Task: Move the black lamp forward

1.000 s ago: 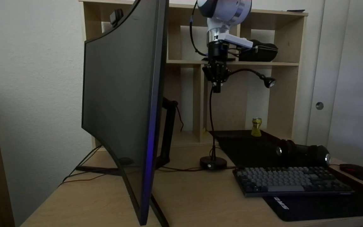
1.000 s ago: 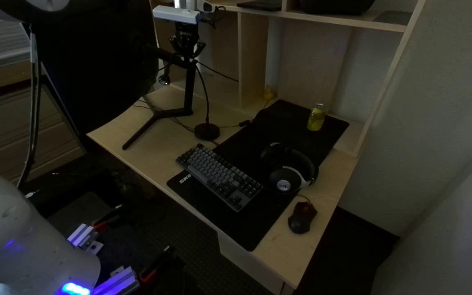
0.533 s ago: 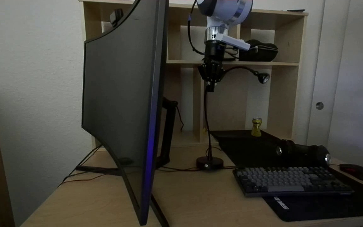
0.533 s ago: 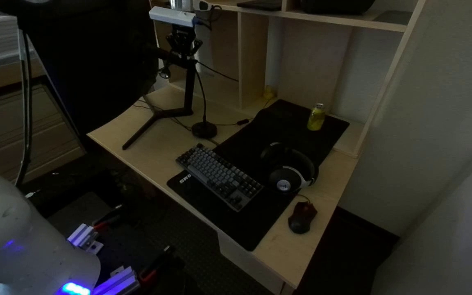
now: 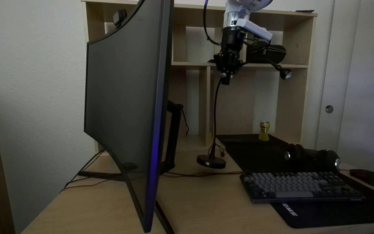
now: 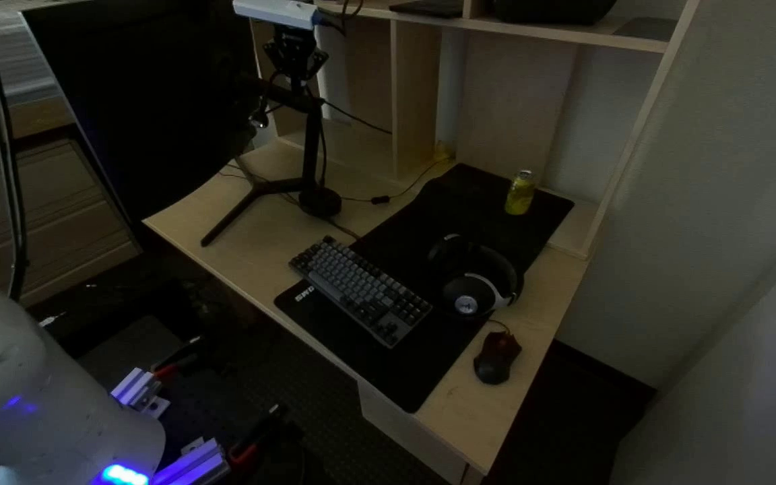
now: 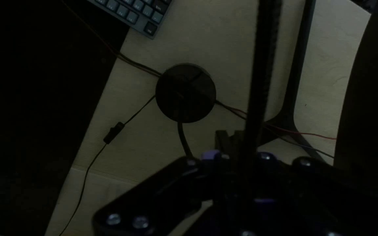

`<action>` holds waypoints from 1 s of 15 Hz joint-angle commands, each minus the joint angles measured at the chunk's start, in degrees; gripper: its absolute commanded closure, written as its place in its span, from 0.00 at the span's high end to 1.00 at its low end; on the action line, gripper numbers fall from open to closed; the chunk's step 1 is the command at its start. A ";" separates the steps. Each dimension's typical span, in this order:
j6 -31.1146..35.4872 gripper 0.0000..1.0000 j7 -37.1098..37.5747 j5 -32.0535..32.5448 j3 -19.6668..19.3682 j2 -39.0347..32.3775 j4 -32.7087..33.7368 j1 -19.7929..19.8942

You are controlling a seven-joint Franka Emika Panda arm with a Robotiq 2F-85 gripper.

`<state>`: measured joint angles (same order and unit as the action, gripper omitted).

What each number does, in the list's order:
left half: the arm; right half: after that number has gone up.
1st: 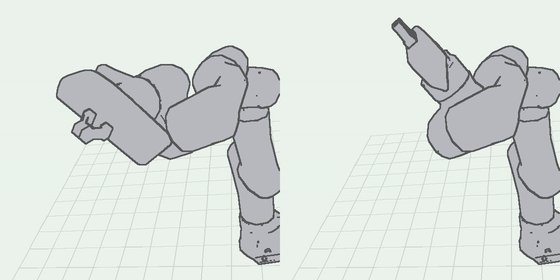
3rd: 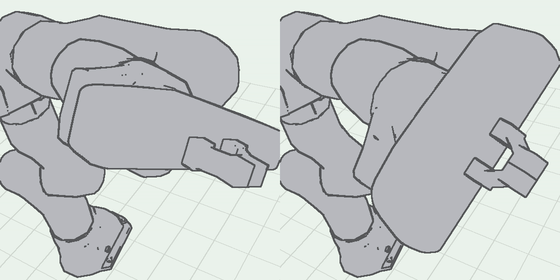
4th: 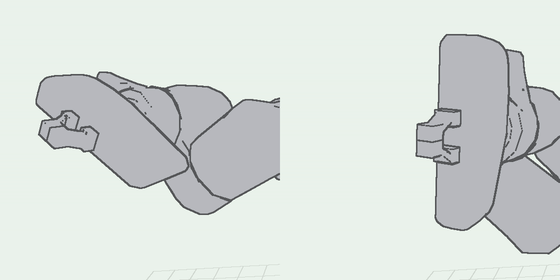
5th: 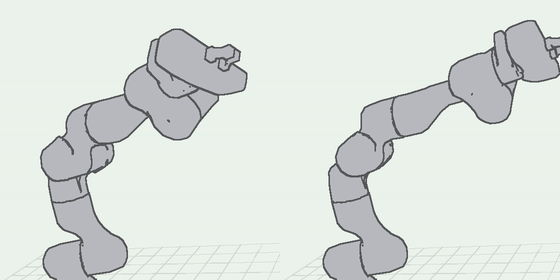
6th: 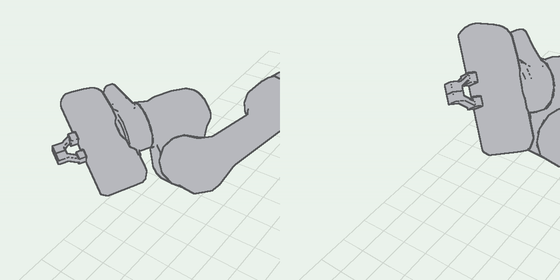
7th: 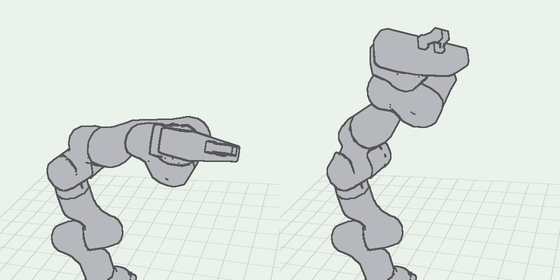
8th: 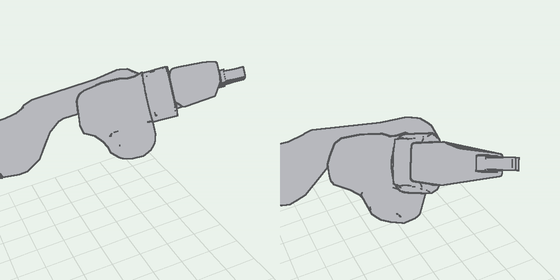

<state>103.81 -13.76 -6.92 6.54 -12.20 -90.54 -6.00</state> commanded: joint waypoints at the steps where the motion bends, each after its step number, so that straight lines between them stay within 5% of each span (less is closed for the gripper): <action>1: 0.72 0.02 -5.05 -2.48 0.34 9.42 -9.46 1.39; 11: 2.24 0.02 -21.53 -16.91 -1.09 22.01 -28.05 -0.29; 15: 13.07 0.02 -23.08 -16.46 0.39 22.31 -33.04 -2.40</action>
<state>109.50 -34.39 -22.09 6.44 7.68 -119.51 -6.49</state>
